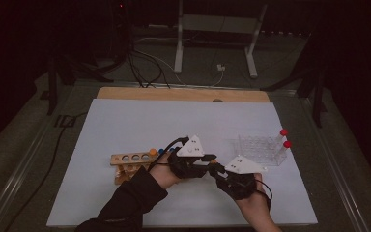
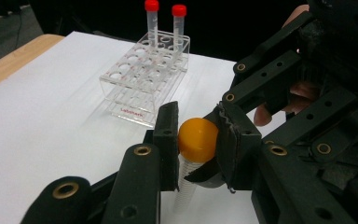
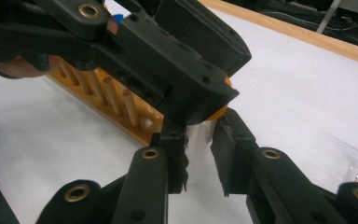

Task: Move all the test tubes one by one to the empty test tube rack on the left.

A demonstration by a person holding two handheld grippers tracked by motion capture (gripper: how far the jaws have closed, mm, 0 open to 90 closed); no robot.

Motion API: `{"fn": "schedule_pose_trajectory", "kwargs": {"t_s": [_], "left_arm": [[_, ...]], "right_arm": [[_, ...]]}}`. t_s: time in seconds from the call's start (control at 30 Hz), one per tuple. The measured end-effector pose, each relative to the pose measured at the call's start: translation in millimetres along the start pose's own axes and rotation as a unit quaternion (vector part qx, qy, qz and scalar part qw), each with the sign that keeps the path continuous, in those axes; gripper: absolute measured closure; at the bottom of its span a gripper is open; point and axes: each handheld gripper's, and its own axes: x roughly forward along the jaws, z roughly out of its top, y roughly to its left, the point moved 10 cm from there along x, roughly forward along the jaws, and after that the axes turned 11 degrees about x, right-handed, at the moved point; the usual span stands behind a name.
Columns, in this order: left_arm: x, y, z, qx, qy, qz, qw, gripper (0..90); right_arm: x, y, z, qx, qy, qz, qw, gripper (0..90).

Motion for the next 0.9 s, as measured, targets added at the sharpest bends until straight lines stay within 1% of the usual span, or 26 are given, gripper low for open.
{"fn": "schedule_pose_trajectory", "kwargs": {"t_s": [0.03, 0.07, 0.1, 0.17, 0.2, 0.23, 0.27, 0.3, 0.37, 0.47, 0.5, 0.57, 0.6, 0.63, 0.7, 0.73, 0.77, 0.8, 0.83, 0.9], "left_arm": [[-0.3, 0.2, 0.5, -0.003, -0.001, -0.001, 1.0, 71.9], [-0.9, 0.7, 1.0, -0.002, -0.003, 0.0, 1.0, 71.9], [-2.0, 2.0, 1.9, -0.006, -0.006, 0.003, 1.0, 71.9], [-6.0, 5.3, 3.3, -0.004, -0.008, 0.012, 0.9999, 72.0], [-8.8, 7.1, 4.7, -0.006, -0.012, 0.016, 0.9998, 72.0], [-11.8, 8.5, 5.6, -0.006, -0.012, 0.017, 0.9998, 72.0], [-15.0, 10.8, 6.4, -0.005, -0.012, 0.025, 0.9996, 72.0], [-20.0, 13.2, 7.7, -0.007, -0.013, 0.029, 0.9995, 72.0], [-27.6, 16.5, 9.4, -0.007, -0.014, 0.035, 0.9993, 72.0], [-42.3, 22.3, 12.1, -0.007, -0.018, 0.05, 0.9986, 72.0], [-47.1, 24.1, 12.2, -0.006, -0.016, 0.054, 0.9984, 72.0], [-57.4, 27.8, 12.0, -0.007, -0.017, 0.064, 0.9978, 72.0], [-62.2, 29.0, 11.2, -0.006, -0.014, 0.066, 0.9977, 72.0], [-67.1, 30.4, 10.5, -0.008, -0.015, 0.072, 0.9973, 72.0], [-76.6, 32.7, 8.2, -0.012, -0.013, 0.077, 0.9969, 72.0], [-81.4, 34.1, 6.6, -0.011, -0.011, 0.084, 0.9964, 72.0], [-86.0, 35.3, 5.0, -0.012, -0.01, 0.089, 0.9959, 72.0], [-90.4, 35.5, 3.0, -0.015, -0.009, 0.088, 0.996, 72.0], [-94.7, 36.9, 0.8, -0.015, -0.007, 0.095, 0.9953, 72.0], [-103.1, 38.6, -4.2, -0.019, -0.003, 0.102, 0.9946, 72.0]], "right_arm": [[-0.2, -0.3, 0.6, 0.001, -0.003, 0.002, 1.0, 73.2], [-0.3, -0.5, 1.2, 0.003, -0.004, 0.005, 1.0, 69.8], [-0.4, -0.9, 1.5, 0.006, -0.003, 0.006, 1.0, 61.5], [-0.3, -2.4, 1.5, 0.008, -0.002, 0.008, 0.9999, 51.3], [-0.3, -3.1, 1.8, 0.009, -0.003, 0.008, 0.9999, 44.7], [-0.2, -3.8, 1.9, 0.01, -0.002, 0.007, 0.9999, 40.0], [-0.8, -4.6, 2.8, 0.011, -0.004, 0.006, 0.9999, 34.9], [-1.7, -5.8, 4.4, 0.013, -0.008, 0.005, 0.9999, 29.5], [-3.6, -9.2, 7.4, 0.014, -0.014, -0.003, 0.9998, 19.0], [-6.0, -14.4, 11.0, 0.02, -0.023, -0.01, 0.9995, 12.8], [-6.6, -16.6, 12.0, 0.022, -0.026, -0.013, 0.9993, 9.3], [-7.5, -19.8, 13.2, 0.029, -0.028, -0.013, 0.9991, 4.6], [-7.9, -20.3, 13.0, 0.026, -0.027, -0.008, 0.9993, 0.0], [-8.6, -19.9, 13.0, 0.026, -0.026, 0.0, 0.9993, 0.0], [-10.3, -20.1, 14.1, 0.024, -0.032, 0.005, 0.9992, 0.0], [-10.8, -20.2, 14.5, 0.025, -0.032, 0.008, 0.9991, 0.0], [-11.1, -20.5, 14.7, 0.026, -0.033, 0.008, 0.9991, 0.0], [-11.4, -20.9, 15.0, 0.024, -0.034, 0.008, 0.9991, 0.0], [-11.9, -20.5, 15.0, 0.026, -0.034, 0.011, 0.999, 0.0], [-12.4, -21.0, 15.1, 0.029, -0.034, 0.01, 0.9989, 0.0]]}}
